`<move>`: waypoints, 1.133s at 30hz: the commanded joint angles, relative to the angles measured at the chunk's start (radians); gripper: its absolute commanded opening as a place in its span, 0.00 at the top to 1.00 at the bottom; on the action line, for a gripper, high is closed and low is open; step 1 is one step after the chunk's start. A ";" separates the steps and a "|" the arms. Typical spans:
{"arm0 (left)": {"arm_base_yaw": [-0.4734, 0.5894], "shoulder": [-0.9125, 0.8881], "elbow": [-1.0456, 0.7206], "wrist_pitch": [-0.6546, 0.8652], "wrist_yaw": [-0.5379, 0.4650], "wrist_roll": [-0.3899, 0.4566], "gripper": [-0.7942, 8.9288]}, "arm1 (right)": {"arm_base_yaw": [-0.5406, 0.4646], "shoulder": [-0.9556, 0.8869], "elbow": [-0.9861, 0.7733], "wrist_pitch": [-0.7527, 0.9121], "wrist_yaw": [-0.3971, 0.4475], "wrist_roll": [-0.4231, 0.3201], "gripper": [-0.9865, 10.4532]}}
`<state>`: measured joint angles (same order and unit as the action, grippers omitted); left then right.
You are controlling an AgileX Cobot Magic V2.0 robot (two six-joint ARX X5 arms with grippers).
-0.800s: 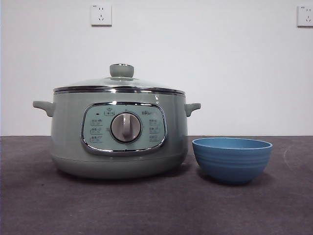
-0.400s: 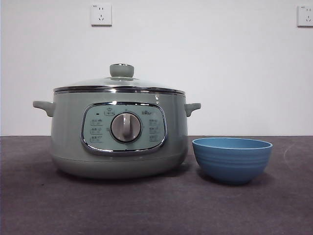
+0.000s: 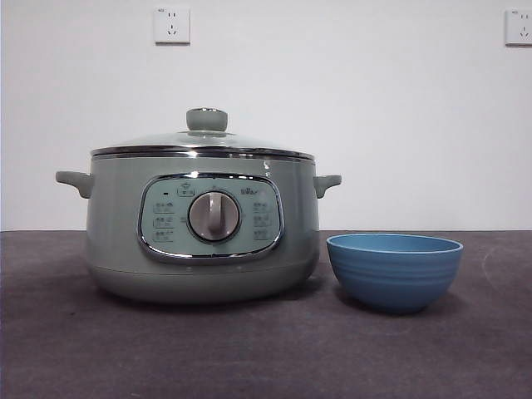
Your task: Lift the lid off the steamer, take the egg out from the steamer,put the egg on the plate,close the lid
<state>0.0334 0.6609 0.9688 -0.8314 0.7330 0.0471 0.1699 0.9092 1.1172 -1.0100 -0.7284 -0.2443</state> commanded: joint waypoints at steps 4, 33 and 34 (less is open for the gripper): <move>-0.035 0.070 0.003 0.100 0.005 -0.026 0.40 | 0.002 0.000 0.003 0.016 0.001 0.019 0.42; -0.473 0.805 0.310 0.479 -0.531 0.109 0.40 | 0.002 0.000 0.003 0.017 0.002 0.057 0.42; -0.473 0.818 0.310 0.484 -0.533 0.113 0.40 | 0.002 0.001 0.003 0.017 0.001 0.057 0.42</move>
<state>-0.4351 1.4658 1.2774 -0.3626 0.2031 0.1253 0.1699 0.9092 1.1175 -0.9977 -0.7254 -0.1944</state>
